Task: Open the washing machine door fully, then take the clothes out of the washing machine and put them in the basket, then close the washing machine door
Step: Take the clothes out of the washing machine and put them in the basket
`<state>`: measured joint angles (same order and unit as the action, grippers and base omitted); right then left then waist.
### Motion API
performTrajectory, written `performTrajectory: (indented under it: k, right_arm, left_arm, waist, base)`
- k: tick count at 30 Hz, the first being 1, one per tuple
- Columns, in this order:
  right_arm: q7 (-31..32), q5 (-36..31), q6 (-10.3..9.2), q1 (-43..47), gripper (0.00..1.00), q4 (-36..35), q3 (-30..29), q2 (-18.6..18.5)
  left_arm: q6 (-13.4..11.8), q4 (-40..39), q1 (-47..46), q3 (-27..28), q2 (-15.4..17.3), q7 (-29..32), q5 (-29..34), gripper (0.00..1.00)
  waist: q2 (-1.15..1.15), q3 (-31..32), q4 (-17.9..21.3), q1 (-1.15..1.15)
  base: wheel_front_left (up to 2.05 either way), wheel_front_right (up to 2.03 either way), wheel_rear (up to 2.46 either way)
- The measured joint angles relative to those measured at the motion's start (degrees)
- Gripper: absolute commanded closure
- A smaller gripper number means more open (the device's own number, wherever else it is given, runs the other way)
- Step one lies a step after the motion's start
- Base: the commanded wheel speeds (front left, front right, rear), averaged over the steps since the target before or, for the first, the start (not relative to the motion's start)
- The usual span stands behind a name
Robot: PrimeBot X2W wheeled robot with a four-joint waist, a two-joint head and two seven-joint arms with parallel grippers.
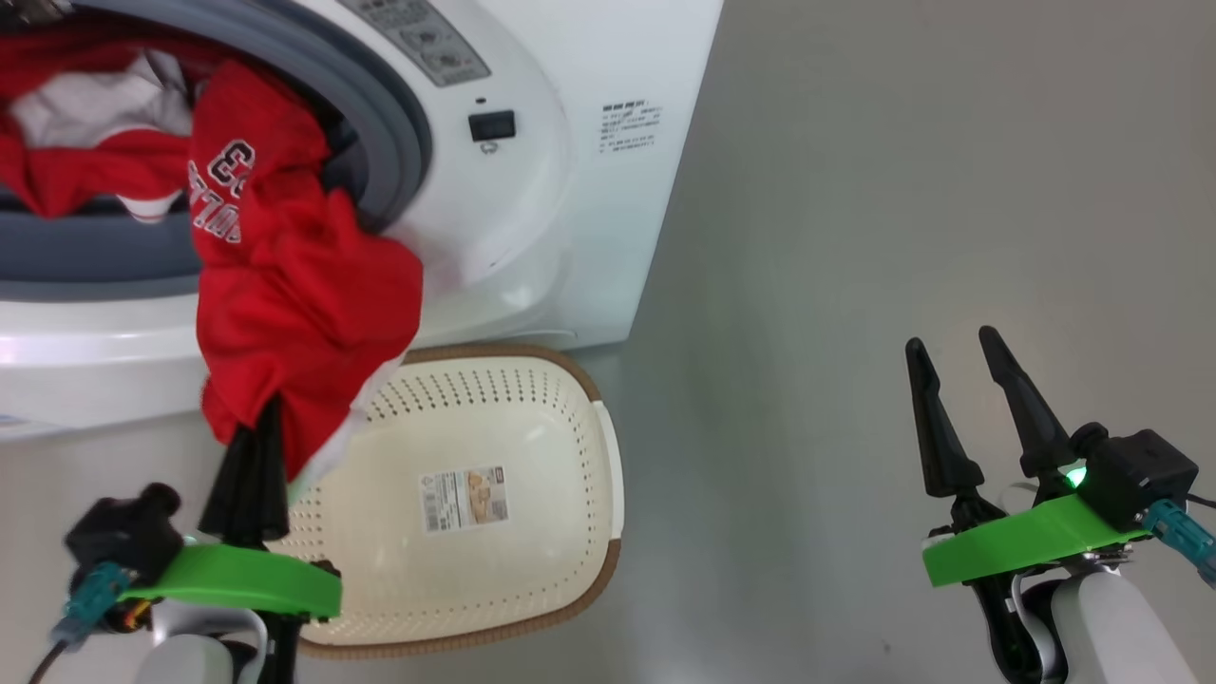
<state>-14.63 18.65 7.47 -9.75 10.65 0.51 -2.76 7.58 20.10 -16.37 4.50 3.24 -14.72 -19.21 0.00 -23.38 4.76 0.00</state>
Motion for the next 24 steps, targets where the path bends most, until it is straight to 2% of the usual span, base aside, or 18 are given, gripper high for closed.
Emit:
performTrajectory:
  k: [6,15,18,21,24]
  right_arm:
    - [0.0,0.1,0.0,-1.7,0.0,-0.6,0.1,0.0]
    - [0.0,1.0,0.0,-3.9,0.0,-1.4,0.2,0.0]
    - [0.0,1.0,0.0,-4.9,0.0,-1.6,0.3,0.0]
    - [0.0,1.2,0.0,-6.0,0.0,-1.7,0.4,0.0]
    - [0.0,1.5,0.0,-6.1,0.0,-1.8,0.5,0.0]
  left_arm:
    - [0.0,9.4,-3.8,-3.0,1.5,0.0,-0.7,1.0]
    - [0.0,18.8,-11.6,-8.3,3.2,0.0,-3.9,0.98]
    - [0.0,20.5,-14.1,-9.5,3.8,0.0,-4.5,0.94]
    - [0.0,22.2,-16.4,-10.3,4.5,0.0,-5.6,0.86]
    - [0.0,23.7,-18.1,-10.7,5.1,0.0,-6.7,0.72]
  waist:
    - [0.0,-3.2,0.1,0.0]
    - [0.0,-8.5,0.5,0.0]
    - [0.0,-10.1,0.6,0.0]
    - [0.0,-11.4,0.8,0.0]
    - [0.0,-12.5,1.1,0.0]
  base:
    - [0.0,0.0,0.0]
    - [0.0,0.0,0.0]
    - [0.0,0.0,0.0]
    - [0.0,0.0,0.0]
    - [0.0,0.0,0.0]
